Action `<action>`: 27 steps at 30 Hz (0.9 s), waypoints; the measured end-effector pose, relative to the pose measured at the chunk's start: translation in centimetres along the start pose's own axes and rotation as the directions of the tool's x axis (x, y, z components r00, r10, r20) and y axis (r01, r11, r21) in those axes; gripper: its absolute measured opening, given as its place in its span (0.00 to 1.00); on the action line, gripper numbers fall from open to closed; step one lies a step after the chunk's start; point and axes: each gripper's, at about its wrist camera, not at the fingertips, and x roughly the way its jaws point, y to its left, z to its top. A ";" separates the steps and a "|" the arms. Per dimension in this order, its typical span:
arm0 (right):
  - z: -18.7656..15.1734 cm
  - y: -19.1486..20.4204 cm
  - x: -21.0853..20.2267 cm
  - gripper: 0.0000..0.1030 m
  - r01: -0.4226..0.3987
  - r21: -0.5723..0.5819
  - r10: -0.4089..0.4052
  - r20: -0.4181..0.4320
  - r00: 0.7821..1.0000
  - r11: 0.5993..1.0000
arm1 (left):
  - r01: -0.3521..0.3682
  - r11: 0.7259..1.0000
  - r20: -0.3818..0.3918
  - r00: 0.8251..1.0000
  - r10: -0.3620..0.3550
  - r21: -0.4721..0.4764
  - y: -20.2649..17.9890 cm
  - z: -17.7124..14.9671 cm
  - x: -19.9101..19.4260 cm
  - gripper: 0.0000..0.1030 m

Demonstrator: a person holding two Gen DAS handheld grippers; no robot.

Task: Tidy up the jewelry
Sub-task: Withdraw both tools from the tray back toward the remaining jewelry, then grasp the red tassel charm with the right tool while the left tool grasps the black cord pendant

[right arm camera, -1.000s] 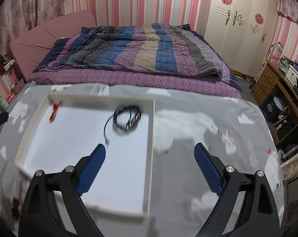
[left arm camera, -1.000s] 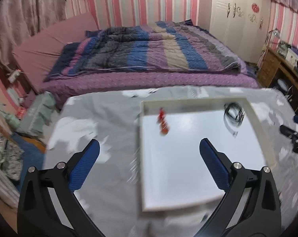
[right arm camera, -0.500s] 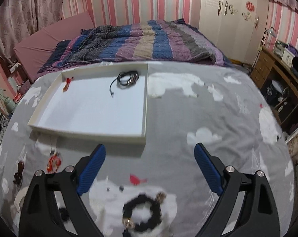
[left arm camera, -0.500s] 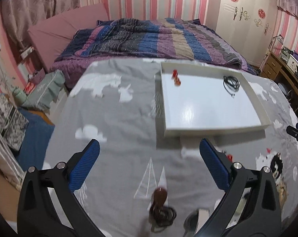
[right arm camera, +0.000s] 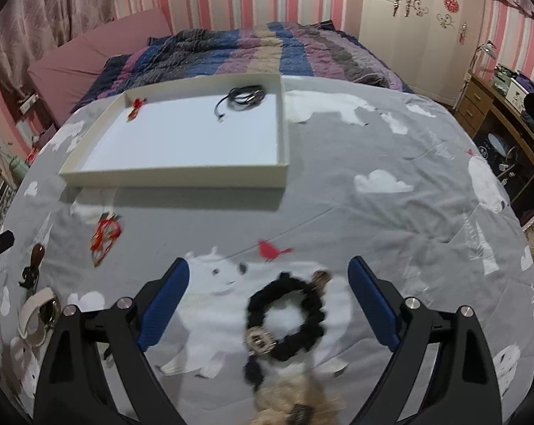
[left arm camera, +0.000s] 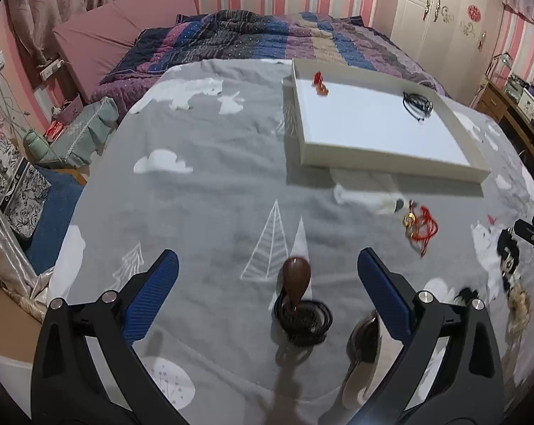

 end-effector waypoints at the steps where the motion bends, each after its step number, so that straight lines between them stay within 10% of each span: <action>1: -0.2 0.3 0.0 0.88 -0.003 -0.003 0.003 -0.001 1.000 1.000 | -0.004 1.000 -0.003 1.000 0.004 0.004 0.0 -0.4 0.1 0.97; 27: 2.1 12.7 3.3 0.88 -0.109 -0.201 0.086 -0.121 0.989 0.974 | 0.095 0.994 -0.130 0.987 -0.089 0.045 0.6 -2.8 2.8 0.90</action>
